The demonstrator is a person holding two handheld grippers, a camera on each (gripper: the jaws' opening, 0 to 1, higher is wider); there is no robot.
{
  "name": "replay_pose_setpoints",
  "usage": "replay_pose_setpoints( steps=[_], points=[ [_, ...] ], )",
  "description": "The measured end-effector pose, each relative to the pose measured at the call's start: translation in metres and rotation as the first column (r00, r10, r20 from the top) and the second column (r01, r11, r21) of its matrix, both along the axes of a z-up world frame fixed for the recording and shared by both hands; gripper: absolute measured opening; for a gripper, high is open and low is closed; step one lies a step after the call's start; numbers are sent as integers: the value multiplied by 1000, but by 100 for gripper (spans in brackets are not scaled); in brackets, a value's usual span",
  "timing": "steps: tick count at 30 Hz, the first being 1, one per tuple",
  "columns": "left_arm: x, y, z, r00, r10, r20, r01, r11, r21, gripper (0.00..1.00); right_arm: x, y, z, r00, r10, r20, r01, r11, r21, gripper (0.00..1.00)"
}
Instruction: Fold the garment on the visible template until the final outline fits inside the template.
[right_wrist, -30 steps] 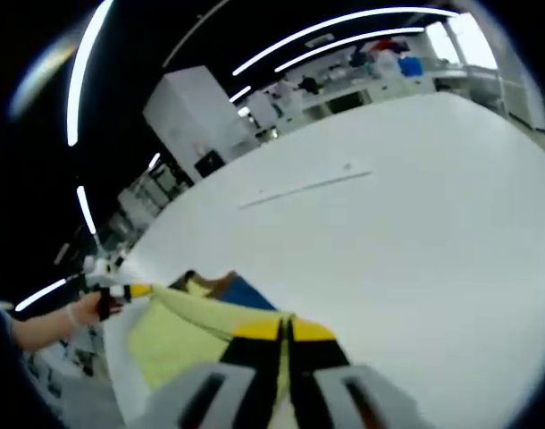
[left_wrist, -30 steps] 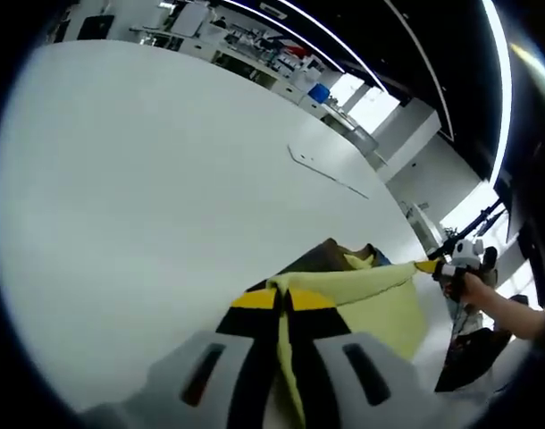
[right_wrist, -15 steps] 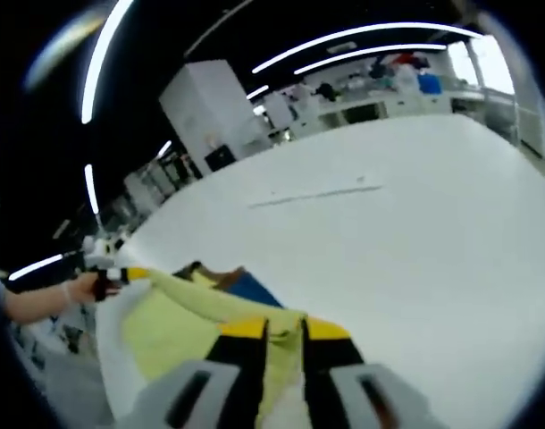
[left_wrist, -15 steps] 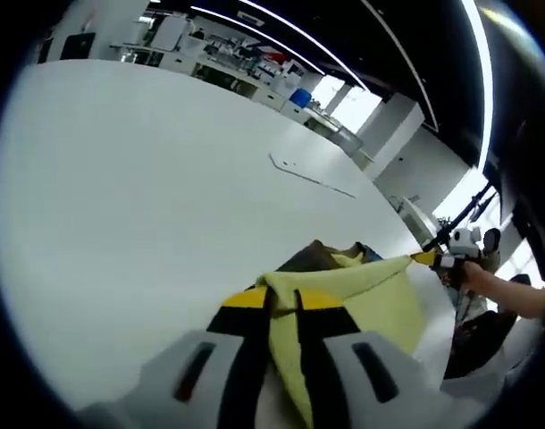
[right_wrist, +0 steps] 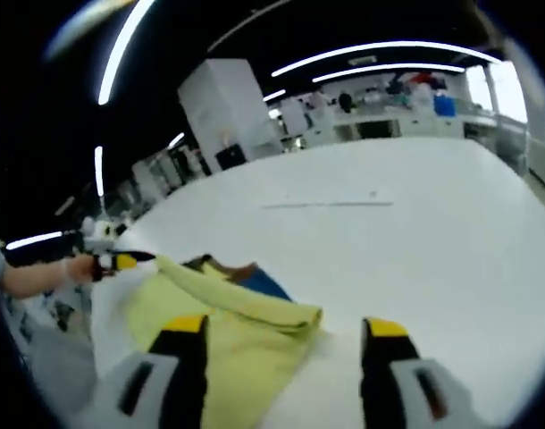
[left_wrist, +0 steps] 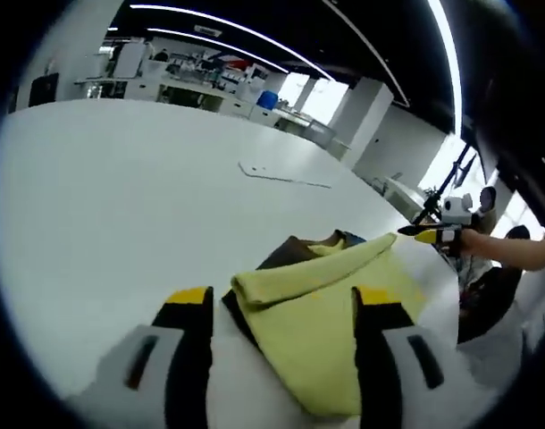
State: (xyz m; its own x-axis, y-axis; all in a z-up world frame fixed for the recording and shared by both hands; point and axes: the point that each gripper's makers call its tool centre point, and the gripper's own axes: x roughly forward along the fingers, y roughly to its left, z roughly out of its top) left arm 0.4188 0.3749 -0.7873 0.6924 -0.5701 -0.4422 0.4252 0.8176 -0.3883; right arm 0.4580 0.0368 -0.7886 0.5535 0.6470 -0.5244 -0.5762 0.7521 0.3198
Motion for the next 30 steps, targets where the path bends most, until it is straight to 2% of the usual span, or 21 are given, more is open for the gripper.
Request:
replay_pose_setpoints(
  steps=[2, 4, 5, 9, 15, 18, 24, 30],
  points=[
    [-6, -7, 3, 999, -31, 9, 31, 1000, 7, 90, -5, 4, -2, 999, 32, 13, -32, 999, -19, 86],
    [-9, -12, 7, 998, -60, 33, 59, 998, 8, 99, -11, 7, -3, 999, 43, 17, -43, 998, -39, 97],
    [-11, -13, 8, 997, -66, 32, 66, 998, 5, 98, -13, 9, -4, 998, 52, 18, -51, 998, -42, 99],
    [-18, -18, 10, 994, -100, 32, 100, 995, 3, 99, -25, 16, -3, 996, 91, 19, -90, 995, -33, 99],
    [-31, -30, 8, 988, -155, 19, 155, 988, 5, 99, -29, 21, -2, 993, 119, 16, -119, 993, -29, 99],
    [-34, -35, 4, 985, -171, 4, 171, 985, 2, 99, -34, 24, -5, 992, 124, 11, -123, 991, -42, 99],
    [-49, -54, -4, 975, -223, -25, 222, 975, -14, 99, -48, 39, -4, 986, 169, -5, -169, 986, -10, 99],
    [-46, -58, -14, 973, -226, -43, 226, 974, -5, 99, -49, 50, -13, 980, 196, -19, -196, 981, 3, 99]
  ],
)
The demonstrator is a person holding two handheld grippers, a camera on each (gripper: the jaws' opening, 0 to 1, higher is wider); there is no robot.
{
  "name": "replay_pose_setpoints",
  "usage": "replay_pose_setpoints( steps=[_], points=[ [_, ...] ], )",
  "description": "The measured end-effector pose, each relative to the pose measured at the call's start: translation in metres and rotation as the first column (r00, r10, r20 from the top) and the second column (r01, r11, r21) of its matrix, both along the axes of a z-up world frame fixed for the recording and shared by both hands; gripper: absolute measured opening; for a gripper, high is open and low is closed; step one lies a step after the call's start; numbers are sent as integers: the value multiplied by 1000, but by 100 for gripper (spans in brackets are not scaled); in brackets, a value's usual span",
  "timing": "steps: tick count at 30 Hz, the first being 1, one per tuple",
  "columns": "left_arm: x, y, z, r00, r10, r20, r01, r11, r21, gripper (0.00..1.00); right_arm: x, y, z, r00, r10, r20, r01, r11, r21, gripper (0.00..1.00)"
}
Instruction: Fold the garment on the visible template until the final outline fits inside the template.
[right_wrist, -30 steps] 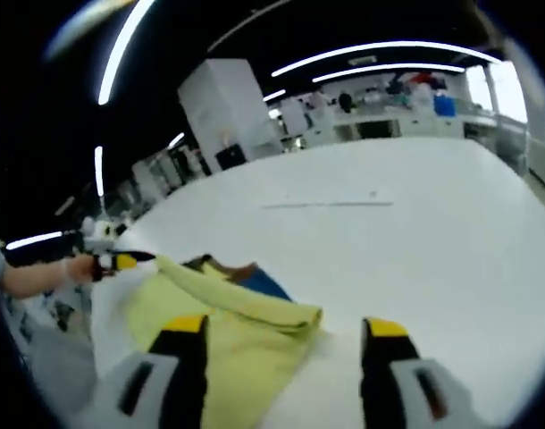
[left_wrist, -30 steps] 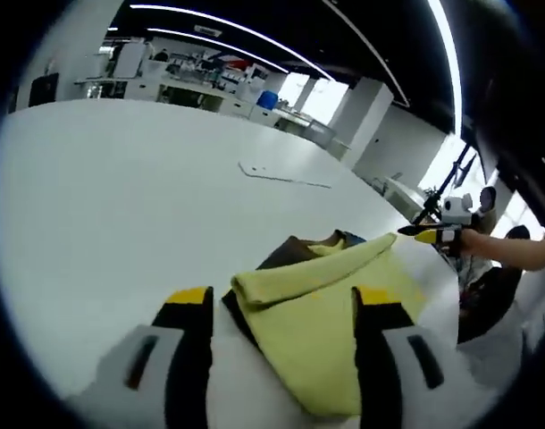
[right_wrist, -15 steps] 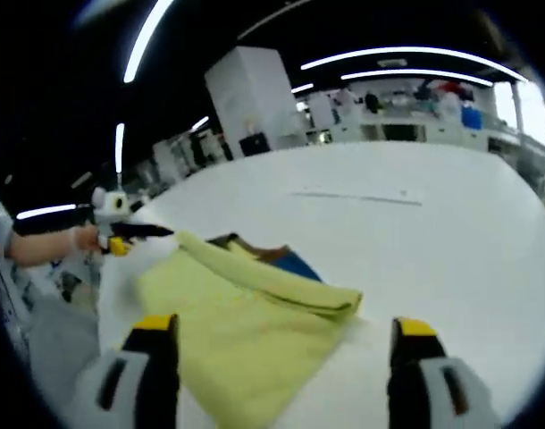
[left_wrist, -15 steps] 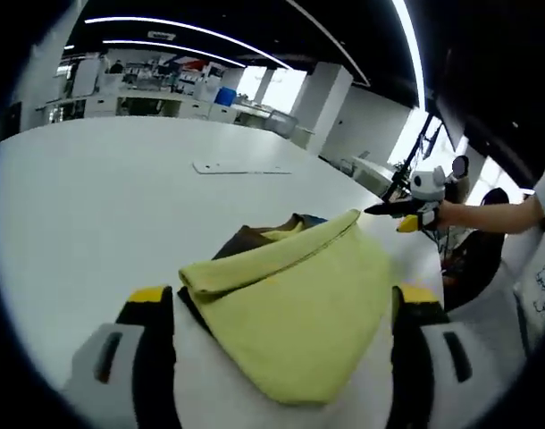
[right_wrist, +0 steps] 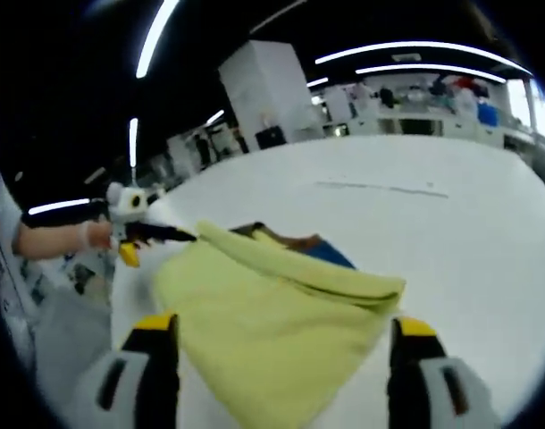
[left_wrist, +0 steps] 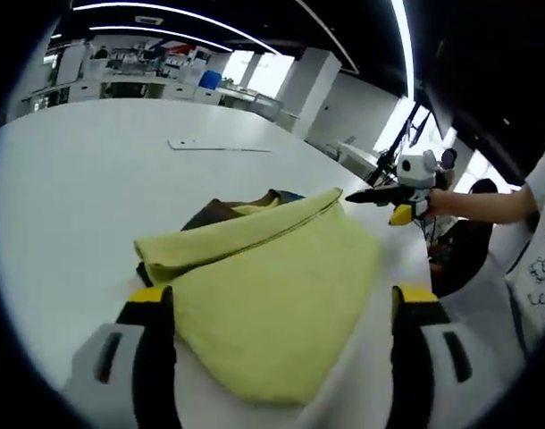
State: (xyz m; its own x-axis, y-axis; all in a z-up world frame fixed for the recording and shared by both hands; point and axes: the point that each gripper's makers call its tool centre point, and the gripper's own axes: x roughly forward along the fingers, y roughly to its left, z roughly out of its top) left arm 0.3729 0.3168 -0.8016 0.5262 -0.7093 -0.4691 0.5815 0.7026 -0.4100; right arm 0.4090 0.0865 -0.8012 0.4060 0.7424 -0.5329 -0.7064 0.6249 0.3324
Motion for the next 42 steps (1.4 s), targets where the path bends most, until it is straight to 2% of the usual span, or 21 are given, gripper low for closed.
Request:
replay_pose_setpoints(
  steps=[3, 5, 8, 11, 16, 23, 26, 32, 37, 42],
  points=[
    [7, 3, -7, 1000, 2, -4, -2, 1000, 18, 99, -1, 5, -6, 1000, 9, -11, -9, 1000, -8, 99],
    [7, 2, -5, 1000, 3, -9, -3, 1000, 14, 99, 2, 7, -10, 1000, 13, -15, -13, 1000, -11, 97],
    [18, 3, -5, 1000, 15, -5, -15, 1000, 3, 99, 8, 9, -12, 1000, 11, -21, -11, 1000, -3, 95],
    [23, -2, -3, 1000, 17, 5, -17, 1000, 3, 99, 13, 11, -10, 1000, 3, -20, -2, 1000, 7, 94],
    [43, -4, 3, 999, 28, 34, -28, 1000, -9, 99, 23, 14, -10, 1000, -2, -8, 2, 1000, 10, 94],
    [63, -2, 0, 997, 61, 39, -61, 998, 0, 99, 44, 13, -8, 1000, -23, 9, 23, 1000, 18, 93],
    [65, 0, -4, 997, 73, 32, -74, 997, 19, 99, 52, 10, -12, 999, -45, -6, 45, 999, 23, 93],
    [59, -2, -6, 998, 61, 21, -61, 998, 19, 99, 49, 11, -16, 999, -32, -9, 32, 999, 12, 92],
    [57, 5, -3, 997, 68, 26, -69, 998, 15, 99, 40, 11, -12, 1000, -18, 2, 18, 1000, 7, 92],
    [51, 7, 5, 997, 75, 36, -76, 997, 10, 99, 40, 6, -4, 1000, -28, 15, 28, 1000, 11, 91]
  ],
)
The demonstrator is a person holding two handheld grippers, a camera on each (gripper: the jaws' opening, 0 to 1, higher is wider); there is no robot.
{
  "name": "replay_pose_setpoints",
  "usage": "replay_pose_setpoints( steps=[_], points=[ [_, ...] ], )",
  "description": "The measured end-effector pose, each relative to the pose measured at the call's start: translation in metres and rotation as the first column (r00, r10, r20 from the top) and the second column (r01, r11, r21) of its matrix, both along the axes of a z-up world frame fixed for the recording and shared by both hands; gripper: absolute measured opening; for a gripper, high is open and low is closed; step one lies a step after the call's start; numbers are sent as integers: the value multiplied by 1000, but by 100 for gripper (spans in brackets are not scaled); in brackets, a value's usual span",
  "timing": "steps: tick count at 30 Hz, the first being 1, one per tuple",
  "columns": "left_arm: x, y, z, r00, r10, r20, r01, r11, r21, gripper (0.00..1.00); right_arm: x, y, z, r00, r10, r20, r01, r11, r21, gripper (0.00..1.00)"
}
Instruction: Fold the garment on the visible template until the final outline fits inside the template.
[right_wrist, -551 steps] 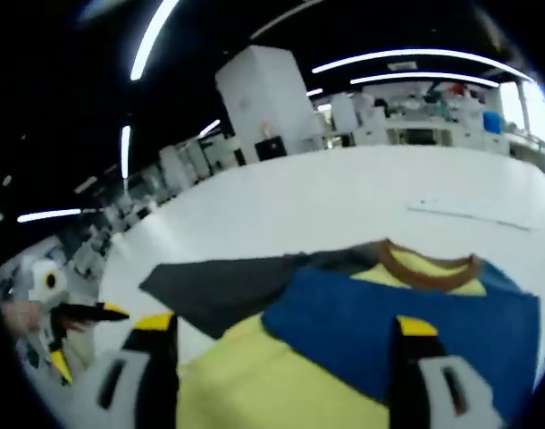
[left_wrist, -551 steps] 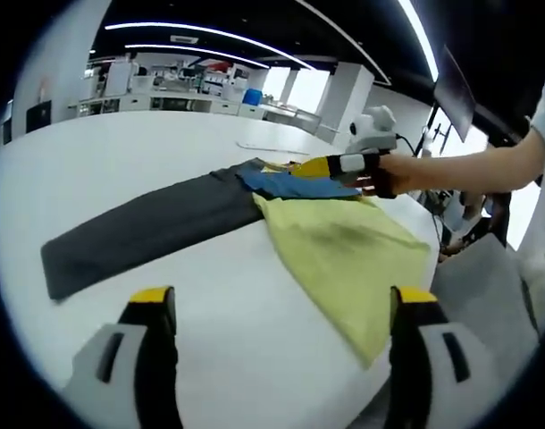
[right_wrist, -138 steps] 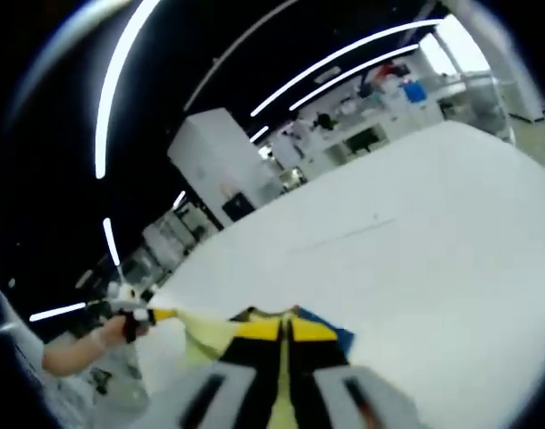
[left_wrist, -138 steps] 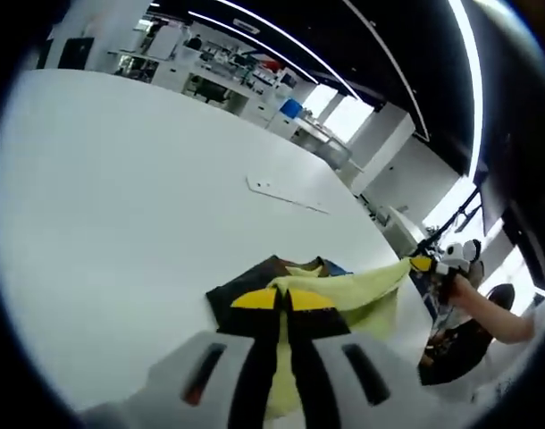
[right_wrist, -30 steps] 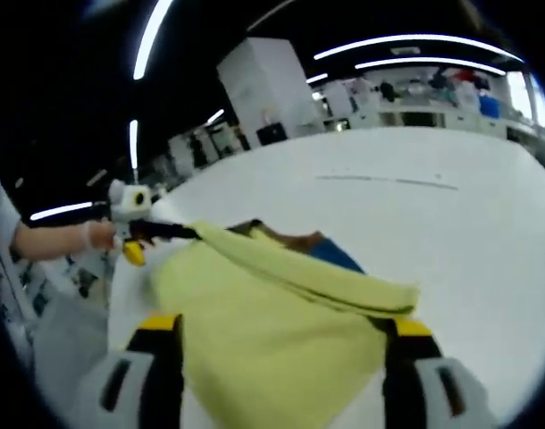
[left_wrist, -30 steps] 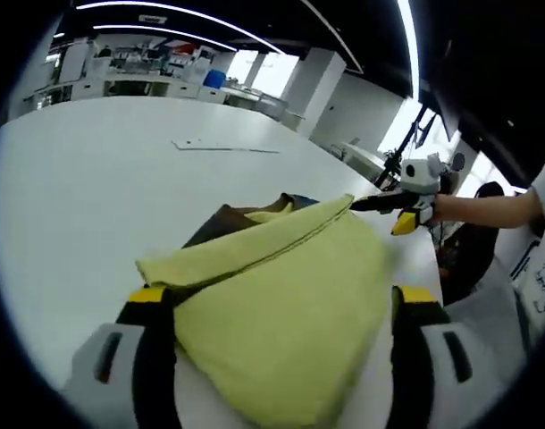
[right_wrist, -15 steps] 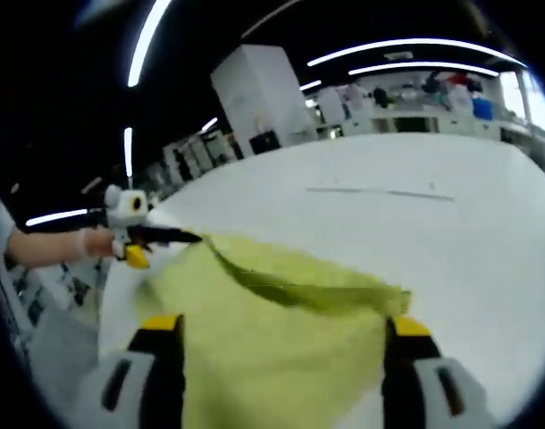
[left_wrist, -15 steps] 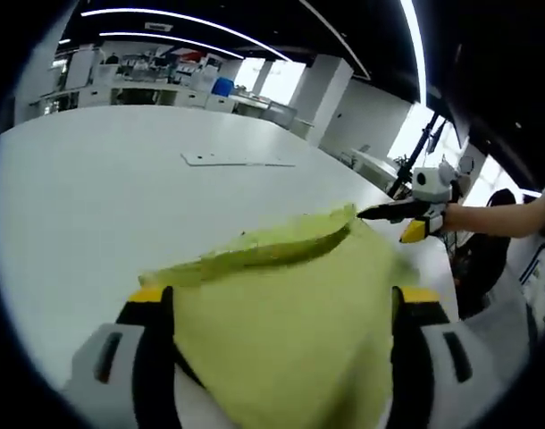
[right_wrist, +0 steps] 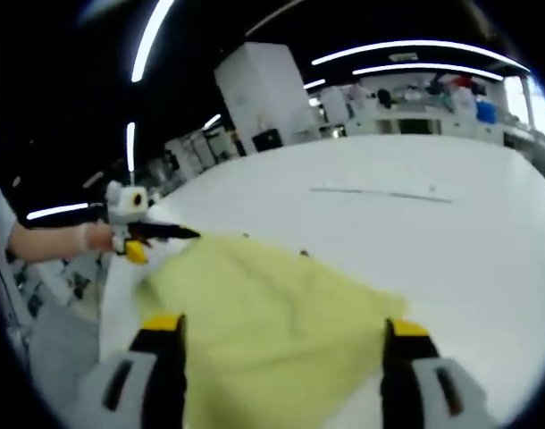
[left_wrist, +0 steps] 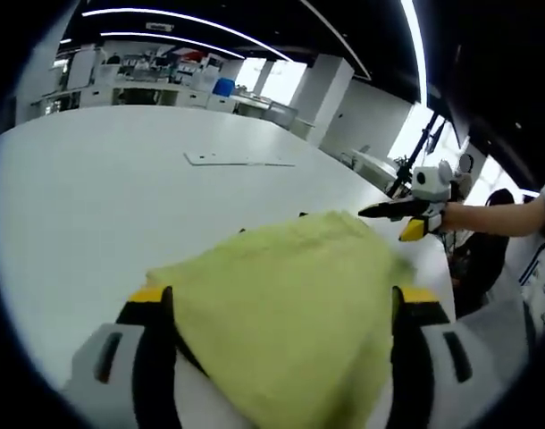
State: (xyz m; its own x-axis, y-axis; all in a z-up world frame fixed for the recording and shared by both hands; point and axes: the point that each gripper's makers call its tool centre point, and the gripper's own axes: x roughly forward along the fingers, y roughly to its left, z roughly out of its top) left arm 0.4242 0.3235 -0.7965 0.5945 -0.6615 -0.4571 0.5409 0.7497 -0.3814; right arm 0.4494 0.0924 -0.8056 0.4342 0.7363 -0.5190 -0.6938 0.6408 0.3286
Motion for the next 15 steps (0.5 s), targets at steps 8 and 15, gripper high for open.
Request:
replay_pose_setpoints(
  steps=[8, 15],
  points=[
    [-28, 15, 2, 999, 32, 1, -32, 999, -24, 96, -18, -17, 10, 999, -46, 13, 46, 999, 4, 88],
    [-56, 35, -1, 998, 55, -16, -55, 999, -2, 90, -34, -41, 10, 996, -92, -2, 92, 996, 14, 82]
  ],
)
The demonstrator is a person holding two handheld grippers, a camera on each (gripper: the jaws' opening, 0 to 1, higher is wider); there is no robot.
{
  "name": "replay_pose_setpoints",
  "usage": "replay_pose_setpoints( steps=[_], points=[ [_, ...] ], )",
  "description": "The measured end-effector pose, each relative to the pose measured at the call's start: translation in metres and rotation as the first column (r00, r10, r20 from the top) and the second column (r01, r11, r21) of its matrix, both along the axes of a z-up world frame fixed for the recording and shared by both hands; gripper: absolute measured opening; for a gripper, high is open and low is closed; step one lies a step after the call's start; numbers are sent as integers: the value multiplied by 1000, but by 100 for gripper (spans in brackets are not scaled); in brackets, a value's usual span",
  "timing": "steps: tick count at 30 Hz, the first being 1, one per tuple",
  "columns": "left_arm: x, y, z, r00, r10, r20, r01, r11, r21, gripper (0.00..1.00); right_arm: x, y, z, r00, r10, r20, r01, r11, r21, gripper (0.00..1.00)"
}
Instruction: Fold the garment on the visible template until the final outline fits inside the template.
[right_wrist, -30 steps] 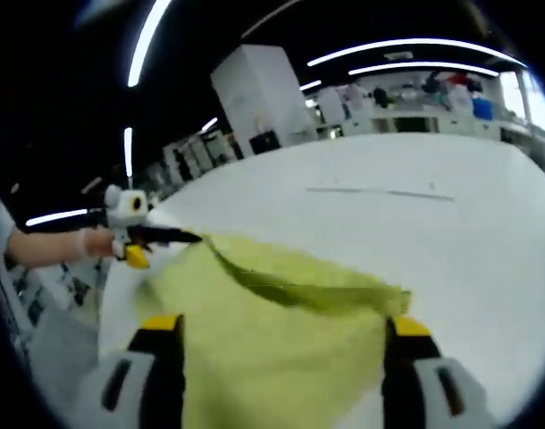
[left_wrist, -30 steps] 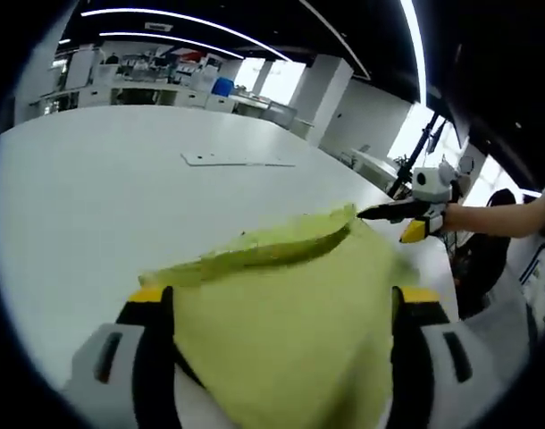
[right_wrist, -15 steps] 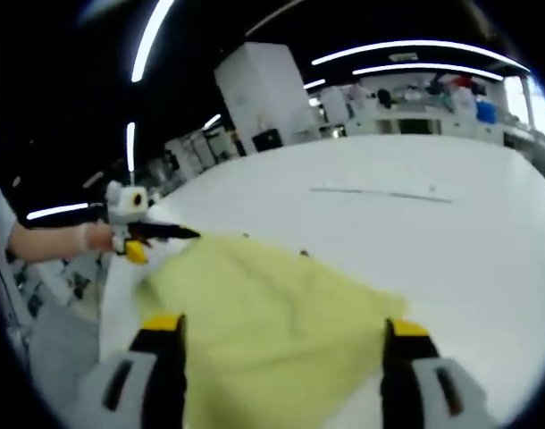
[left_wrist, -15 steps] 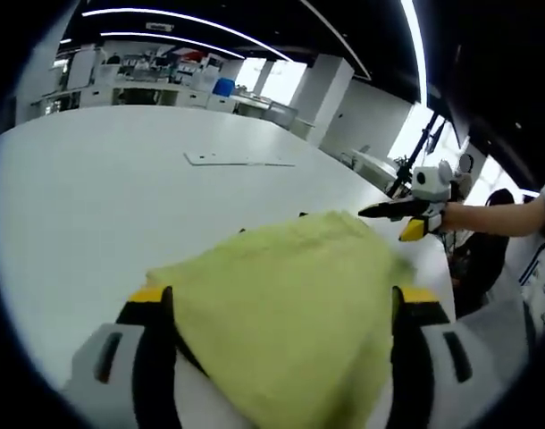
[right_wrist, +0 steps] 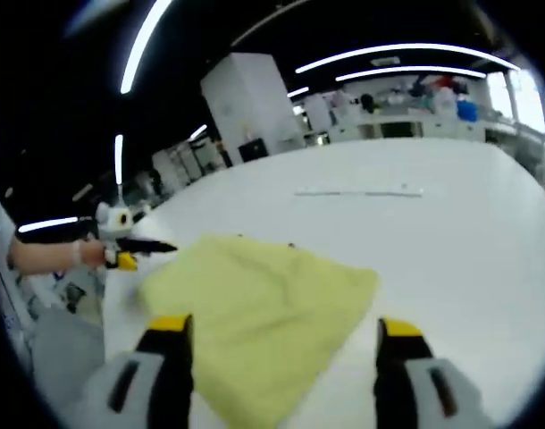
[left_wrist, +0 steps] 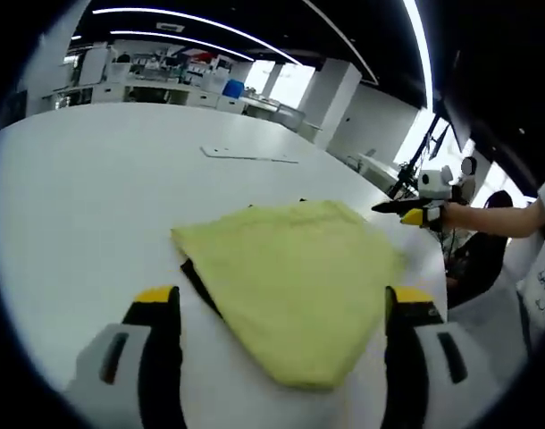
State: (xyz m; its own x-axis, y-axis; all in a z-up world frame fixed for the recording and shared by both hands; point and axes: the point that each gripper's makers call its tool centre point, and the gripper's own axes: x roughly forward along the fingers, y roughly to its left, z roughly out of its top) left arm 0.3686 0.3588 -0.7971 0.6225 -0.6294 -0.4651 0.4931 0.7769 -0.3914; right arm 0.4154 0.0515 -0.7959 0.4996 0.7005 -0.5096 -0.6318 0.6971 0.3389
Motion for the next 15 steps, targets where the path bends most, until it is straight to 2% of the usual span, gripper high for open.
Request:
replay_pose_setpoints(
  steps=[6, 12, 15],
  points=[
    [-15, 24, -11, 1000, 25, -12, -25, 999, 25, 82, -19, -12, -5, 999, -28, -24, 28, 1000, 5, 79],
    [-35, 28, -14, 999, 39, -18, -39, 999, 19, 73, -40, -15, -9, 998, -39, -48, 40, 999, 13, 75],
    [-45, 22, -16, 999, 31, -33, -30, 999, 12, 64, -48, -15, -13, 997, -38, -65, 40, 999, 21, 72]
  ],
)
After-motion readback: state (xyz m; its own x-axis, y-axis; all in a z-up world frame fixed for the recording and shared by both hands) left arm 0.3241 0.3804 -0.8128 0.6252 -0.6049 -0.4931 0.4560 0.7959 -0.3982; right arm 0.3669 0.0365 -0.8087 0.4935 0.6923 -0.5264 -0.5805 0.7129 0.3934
